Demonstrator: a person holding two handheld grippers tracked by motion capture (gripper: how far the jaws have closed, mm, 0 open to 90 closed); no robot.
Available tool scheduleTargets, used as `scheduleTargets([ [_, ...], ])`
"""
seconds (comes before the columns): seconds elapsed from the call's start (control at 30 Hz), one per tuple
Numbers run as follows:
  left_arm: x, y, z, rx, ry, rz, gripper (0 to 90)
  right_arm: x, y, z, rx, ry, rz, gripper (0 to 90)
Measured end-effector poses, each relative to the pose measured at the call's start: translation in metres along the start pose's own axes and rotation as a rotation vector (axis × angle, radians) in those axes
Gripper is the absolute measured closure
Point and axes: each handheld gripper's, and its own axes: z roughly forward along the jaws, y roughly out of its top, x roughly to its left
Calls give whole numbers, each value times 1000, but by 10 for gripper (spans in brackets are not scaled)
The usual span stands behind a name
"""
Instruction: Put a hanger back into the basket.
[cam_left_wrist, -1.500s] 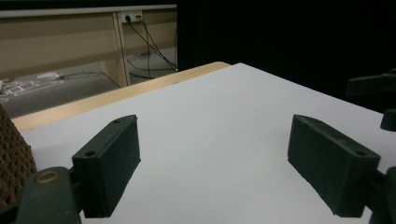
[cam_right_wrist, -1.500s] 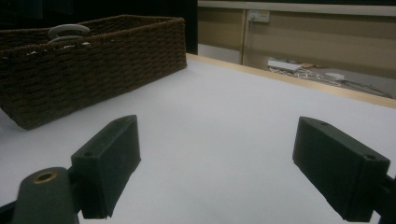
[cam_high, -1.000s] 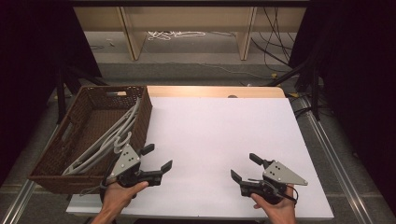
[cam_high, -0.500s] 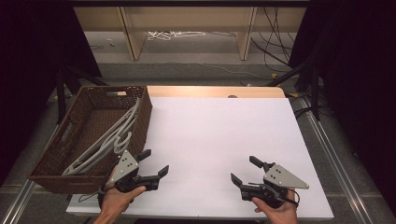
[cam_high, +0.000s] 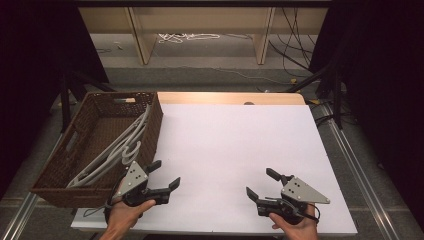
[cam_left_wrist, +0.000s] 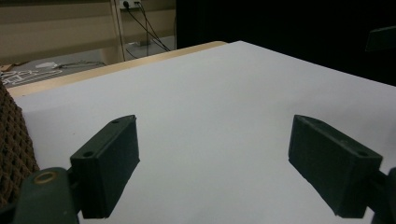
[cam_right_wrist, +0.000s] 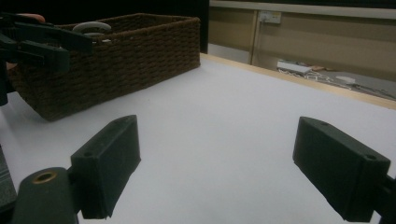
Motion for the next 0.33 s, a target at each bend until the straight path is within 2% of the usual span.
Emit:
scheduleTargets([
  [0.33, -1, 0, 1, 0, -3, -1, 159, -1, 0, 0, -3, 2, 1, 157],
])
